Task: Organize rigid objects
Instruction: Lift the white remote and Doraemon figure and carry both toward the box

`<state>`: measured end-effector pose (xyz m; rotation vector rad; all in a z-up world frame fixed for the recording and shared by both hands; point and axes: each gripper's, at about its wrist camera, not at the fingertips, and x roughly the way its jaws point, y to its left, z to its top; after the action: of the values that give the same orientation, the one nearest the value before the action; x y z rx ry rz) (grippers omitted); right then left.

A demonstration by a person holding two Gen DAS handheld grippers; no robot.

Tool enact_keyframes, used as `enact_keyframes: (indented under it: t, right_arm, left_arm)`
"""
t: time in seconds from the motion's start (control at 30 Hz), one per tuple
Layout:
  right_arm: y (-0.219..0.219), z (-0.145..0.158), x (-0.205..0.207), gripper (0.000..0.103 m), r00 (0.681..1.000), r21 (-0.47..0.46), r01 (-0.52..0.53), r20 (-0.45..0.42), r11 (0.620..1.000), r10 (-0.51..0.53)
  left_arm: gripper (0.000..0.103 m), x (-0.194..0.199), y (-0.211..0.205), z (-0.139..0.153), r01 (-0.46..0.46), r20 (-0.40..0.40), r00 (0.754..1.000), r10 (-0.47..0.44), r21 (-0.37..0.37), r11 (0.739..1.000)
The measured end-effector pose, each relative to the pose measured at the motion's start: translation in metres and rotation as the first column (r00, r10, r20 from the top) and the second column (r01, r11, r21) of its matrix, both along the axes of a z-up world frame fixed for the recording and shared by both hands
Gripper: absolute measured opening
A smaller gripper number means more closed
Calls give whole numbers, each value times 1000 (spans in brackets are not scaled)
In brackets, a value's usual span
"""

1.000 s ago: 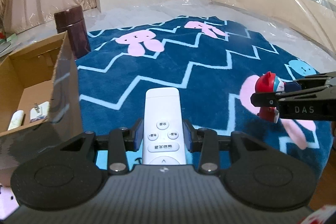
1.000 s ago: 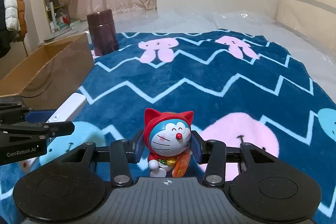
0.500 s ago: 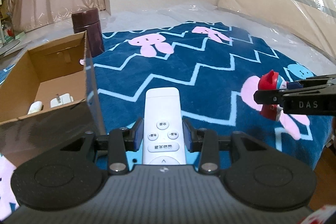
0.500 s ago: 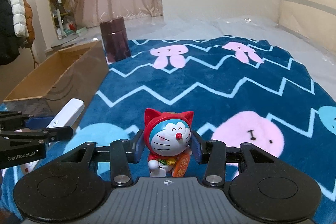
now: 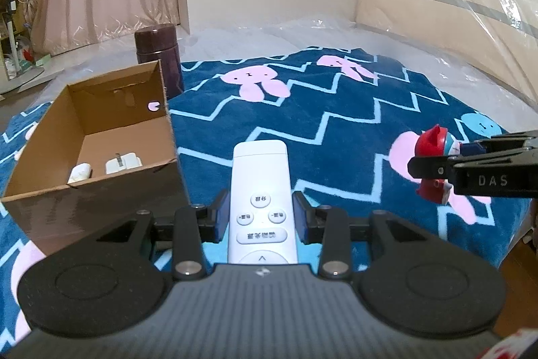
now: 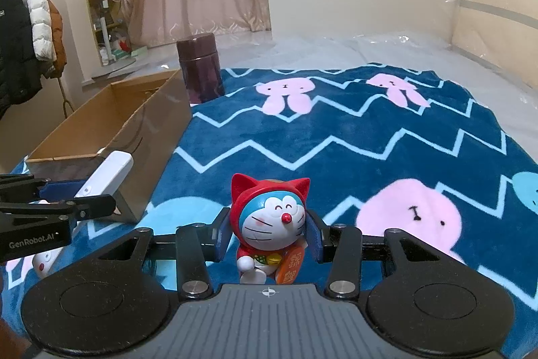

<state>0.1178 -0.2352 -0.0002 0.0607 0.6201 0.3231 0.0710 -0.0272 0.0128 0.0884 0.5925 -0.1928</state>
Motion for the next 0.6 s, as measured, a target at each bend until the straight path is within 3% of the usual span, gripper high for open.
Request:
enact_keyframes:
  t: [0.6]
  right_arm:
    - [37,11,-12,42,999,-27,-34,-11,999,34]
  left_arm:
    - [33,-34,41,18,-81,23,996,81,-8,997]
